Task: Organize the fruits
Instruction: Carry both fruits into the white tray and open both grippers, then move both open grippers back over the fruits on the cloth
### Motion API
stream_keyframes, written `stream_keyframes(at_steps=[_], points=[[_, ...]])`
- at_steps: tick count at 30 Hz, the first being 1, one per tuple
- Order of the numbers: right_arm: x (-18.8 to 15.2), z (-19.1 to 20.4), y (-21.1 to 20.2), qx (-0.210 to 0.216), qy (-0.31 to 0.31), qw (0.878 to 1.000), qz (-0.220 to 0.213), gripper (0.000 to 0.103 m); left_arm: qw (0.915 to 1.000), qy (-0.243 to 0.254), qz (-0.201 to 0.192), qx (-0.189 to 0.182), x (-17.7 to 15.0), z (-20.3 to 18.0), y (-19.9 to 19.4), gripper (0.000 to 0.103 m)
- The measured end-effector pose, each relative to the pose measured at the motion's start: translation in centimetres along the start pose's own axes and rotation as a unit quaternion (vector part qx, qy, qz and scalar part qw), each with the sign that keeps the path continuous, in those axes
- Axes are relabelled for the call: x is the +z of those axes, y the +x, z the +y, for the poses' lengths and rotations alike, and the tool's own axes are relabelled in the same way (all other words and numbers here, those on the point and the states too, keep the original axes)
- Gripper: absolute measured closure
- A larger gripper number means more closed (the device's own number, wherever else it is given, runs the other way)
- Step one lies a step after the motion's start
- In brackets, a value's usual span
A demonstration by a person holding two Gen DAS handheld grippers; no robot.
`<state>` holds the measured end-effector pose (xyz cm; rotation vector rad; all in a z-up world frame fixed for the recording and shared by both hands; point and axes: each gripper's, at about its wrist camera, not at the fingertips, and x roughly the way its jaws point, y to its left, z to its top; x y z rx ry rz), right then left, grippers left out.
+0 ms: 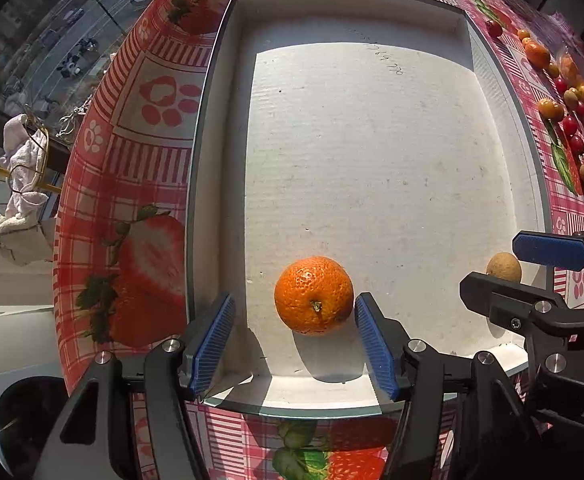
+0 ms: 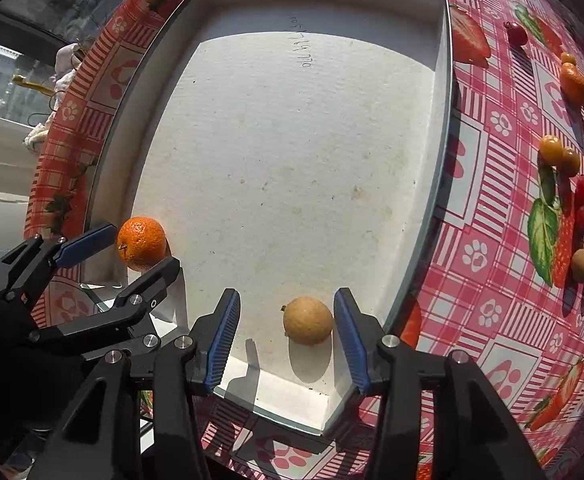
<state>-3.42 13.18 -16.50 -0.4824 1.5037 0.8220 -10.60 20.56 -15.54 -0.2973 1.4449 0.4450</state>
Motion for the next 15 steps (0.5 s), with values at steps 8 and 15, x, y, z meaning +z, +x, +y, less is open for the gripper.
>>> stream_keyframes(at_steps=[8,15], points=[[0.7,0.7,-3.8,0.031,0.004,0.999,-0.045,0.004,0.9994,0.014,-0.031,0.002,1.2,-0.2,-2.3,0.021],[-0.7,-4.2,-6.6,0.026,0.057,0.995,-0.073,0.004,0.9971,0.054,-0.053,-0.006,2.8,-3.6,-4.5,0.021]])
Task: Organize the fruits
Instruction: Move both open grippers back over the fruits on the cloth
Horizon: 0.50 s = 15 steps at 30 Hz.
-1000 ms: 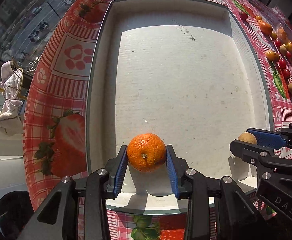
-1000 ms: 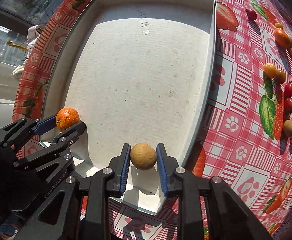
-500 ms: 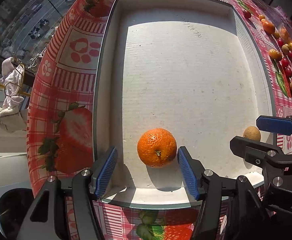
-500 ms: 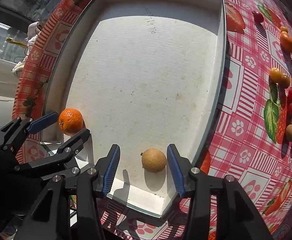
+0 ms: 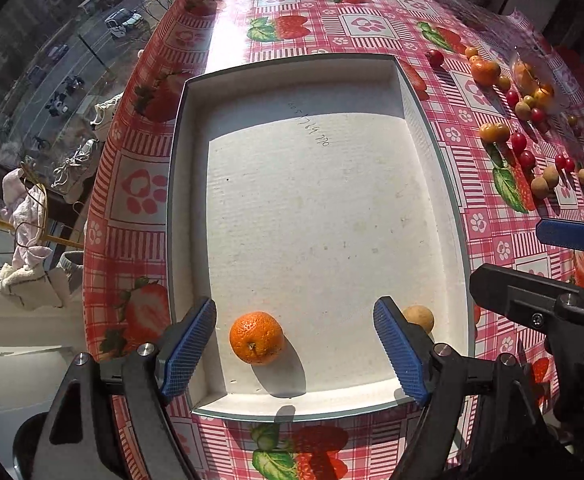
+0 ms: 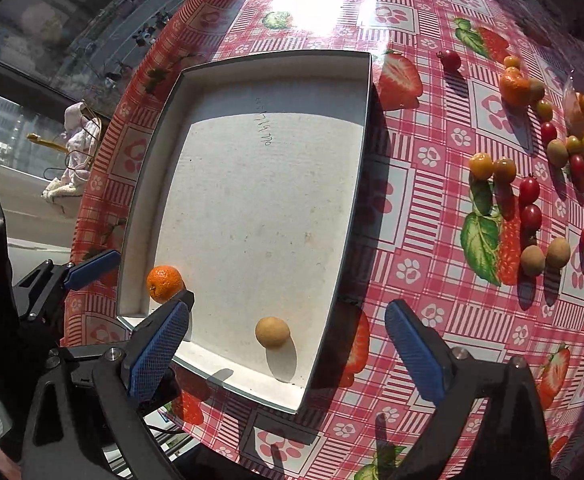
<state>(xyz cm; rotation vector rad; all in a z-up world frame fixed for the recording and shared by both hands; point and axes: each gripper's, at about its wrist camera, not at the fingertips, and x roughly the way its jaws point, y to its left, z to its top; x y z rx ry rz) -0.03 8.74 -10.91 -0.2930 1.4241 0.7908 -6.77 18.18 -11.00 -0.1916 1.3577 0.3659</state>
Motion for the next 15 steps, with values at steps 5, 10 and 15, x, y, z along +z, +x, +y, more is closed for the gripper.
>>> stream_keyframes(at_steps=[5,10,15], points=[[-2.1,-7.1,-2.1,-0.031,0.066,0.997,-0.004,0.004,0.9988,0.043,-0.011,-0.022,1.7,-5.5,-2.0,0.021],[-5.8,-13.5,-2.7,-0.059,0.143,0.988,0.007,0.004,0.9946,0.098,-0.011,-0.034,2.9,-11.3,-2.9,0.021],[-9.0,-18.7,-3.2,-0.072,0.199,0.977,0.016,0.004,0.9906,0.127,-0.001,-0.051,3.8,-15.8,-2.3,0.021]])
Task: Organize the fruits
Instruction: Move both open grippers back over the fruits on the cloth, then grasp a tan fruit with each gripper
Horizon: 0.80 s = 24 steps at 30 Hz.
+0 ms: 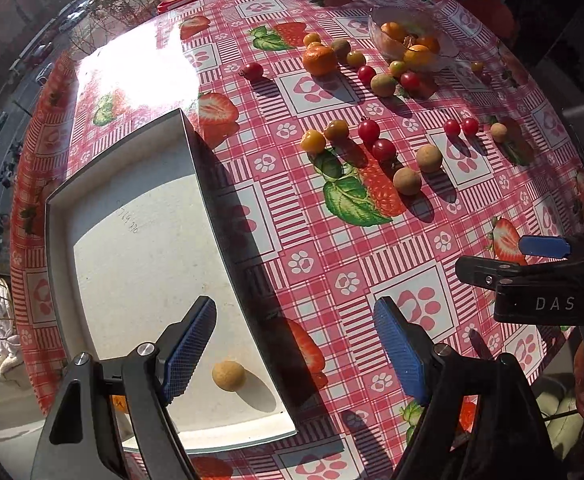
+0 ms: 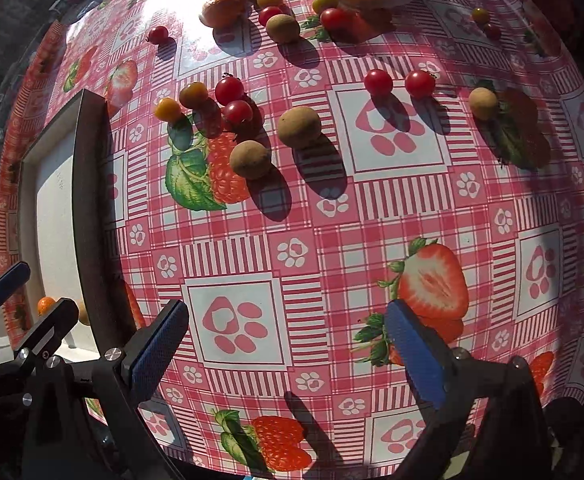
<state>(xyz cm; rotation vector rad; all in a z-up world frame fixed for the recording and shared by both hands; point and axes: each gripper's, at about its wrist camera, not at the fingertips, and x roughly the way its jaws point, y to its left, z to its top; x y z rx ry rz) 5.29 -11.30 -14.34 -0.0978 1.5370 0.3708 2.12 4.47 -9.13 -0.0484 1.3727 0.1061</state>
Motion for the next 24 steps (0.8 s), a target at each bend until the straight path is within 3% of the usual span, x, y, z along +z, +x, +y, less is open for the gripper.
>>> stream_keyframes(at_steps=[7,13,19,24], points=[[0.8,-6.0,0.0,-0.022,0.04,0.999,-0.01,0.004,0.9999,-0.007,0.014,-0.004,3.1,-3.5,3.5,0.021],[2.8,-9.7,-0.1,-0.034,0.04,0.998,-0.03,0.004,0.9997,-0.019,0.018,-0.003,5.7,-5.4,5.8,0.021],[4.9,-11.5,0.2,-0.053,0.008,0.997,-0.051,0.005,0.9994,-0.028,0.018,-0.003,7.3,-6.7,7.5,0.021],[7.8,-11.3,0.8,-0.063,-0.012,0.996,-0.062,0.016,0.9991,-0.037,0.021,0.003,8.2,-7.4,8.3,0.021]])
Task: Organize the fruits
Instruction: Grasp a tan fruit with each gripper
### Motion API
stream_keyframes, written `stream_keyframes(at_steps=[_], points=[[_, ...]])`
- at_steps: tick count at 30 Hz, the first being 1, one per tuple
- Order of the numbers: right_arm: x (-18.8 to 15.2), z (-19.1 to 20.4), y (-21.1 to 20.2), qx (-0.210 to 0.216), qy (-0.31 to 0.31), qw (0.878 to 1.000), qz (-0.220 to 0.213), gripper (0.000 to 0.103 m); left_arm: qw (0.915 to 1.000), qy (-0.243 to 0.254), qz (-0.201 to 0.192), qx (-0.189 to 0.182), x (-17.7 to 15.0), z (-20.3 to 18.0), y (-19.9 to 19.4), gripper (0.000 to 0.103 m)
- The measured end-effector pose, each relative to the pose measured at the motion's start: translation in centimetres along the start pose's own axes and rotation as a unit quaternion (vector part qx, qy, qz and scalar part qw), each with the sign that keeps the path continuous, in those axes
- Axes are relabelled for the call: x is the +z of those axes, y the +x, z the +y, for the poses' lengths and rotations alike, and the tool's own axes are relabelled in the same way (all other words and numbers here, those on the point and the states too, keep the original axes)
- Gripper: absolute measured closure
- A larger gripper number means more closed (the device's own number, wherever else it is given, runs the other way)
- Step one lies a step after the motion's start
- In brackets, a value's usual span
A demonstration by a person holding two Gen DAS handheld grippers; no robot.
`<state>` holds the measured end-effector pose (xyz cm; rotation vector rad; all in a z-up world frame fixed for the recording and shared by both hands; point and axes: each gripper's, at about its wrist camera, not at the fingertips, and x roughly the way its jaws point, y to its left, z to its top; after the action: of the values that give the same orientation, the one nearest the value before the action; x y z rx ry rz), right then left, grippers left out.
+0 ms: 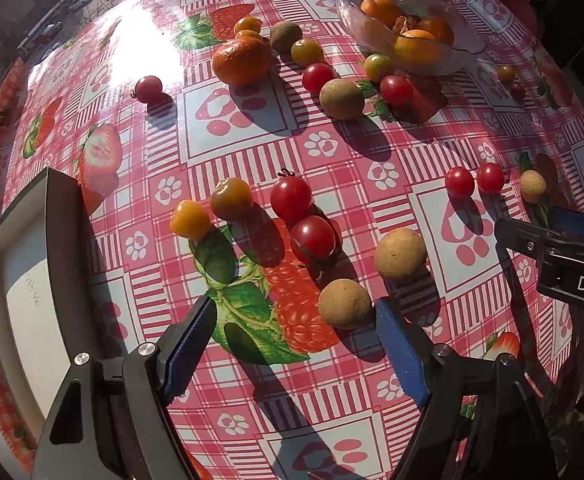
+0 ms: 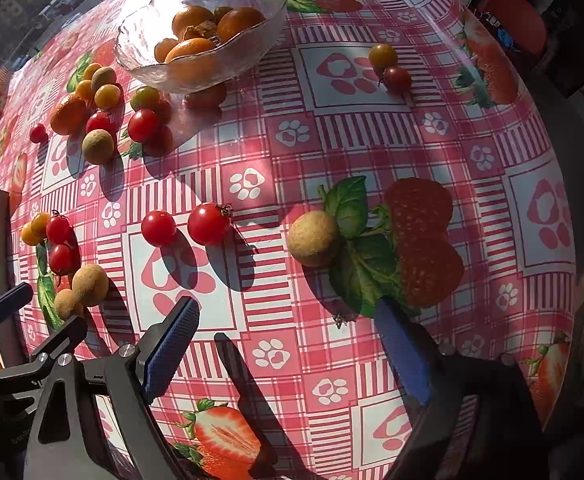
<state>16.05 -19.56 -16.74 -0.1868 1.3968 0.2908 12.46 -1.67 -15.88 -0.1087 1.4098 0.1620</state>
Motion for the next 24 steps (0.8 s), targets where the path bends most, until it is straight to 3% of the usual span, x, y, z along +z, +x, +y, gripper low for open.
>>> stream_keyframes(at_steps=[2,5,10,13,14,15,17,24], points=[[1.9,0.9,0.7,-0.001,-0.006,1.0,-0.003,0.023,1.0,-0.001,0.004,-0.001,0.2,-0.3,0.3,0.031],[3.3,1.5,0.7,-0.009,-0.02,1.0,-0.013,0.026,1.0,-0.005,0.002,0.0,0.8,-0.1,0.5,0.033],[6.0,2.8,0.9,-0.011,-0.03,0.999,-0.024,0.04,1.0,-0.005,-0.001,-0.008,2.0,-1.6,0.7,0.053],[6.7,2.7,0.5,-0.009,-0.03,0.999,-0.032,0.061,0.9999,0.0,-0.005,-0.014,2.1,-2.2,0.6,0.065],[7.0,2.6,0.3,-0.007,-0.029,0.999,-0.035,0.074,0.9999,0.002,-0.007,-0.015,2.1,-2.4,0.6,0.068],[7.3,2.5,0.3,-0.004,-0.027,0.999,-0.036,0.077,0.9998,0.002,-0.007,-0.017,2.2,-2.4,0.6,0.07],[7.7,2.1,0.2,0.006,-0.017,0.999,-0.038,0.077,0.9997,0.0,-0.008,-0.022,2.4,-2.4,0.6,0.075],[6.9,0.1,-0.8,0.04,0.009,0.999,-0.036,0.077,0.9986,-0.011,-0.012,-0.051,1.7,-0.7,-0.4,0.075]])
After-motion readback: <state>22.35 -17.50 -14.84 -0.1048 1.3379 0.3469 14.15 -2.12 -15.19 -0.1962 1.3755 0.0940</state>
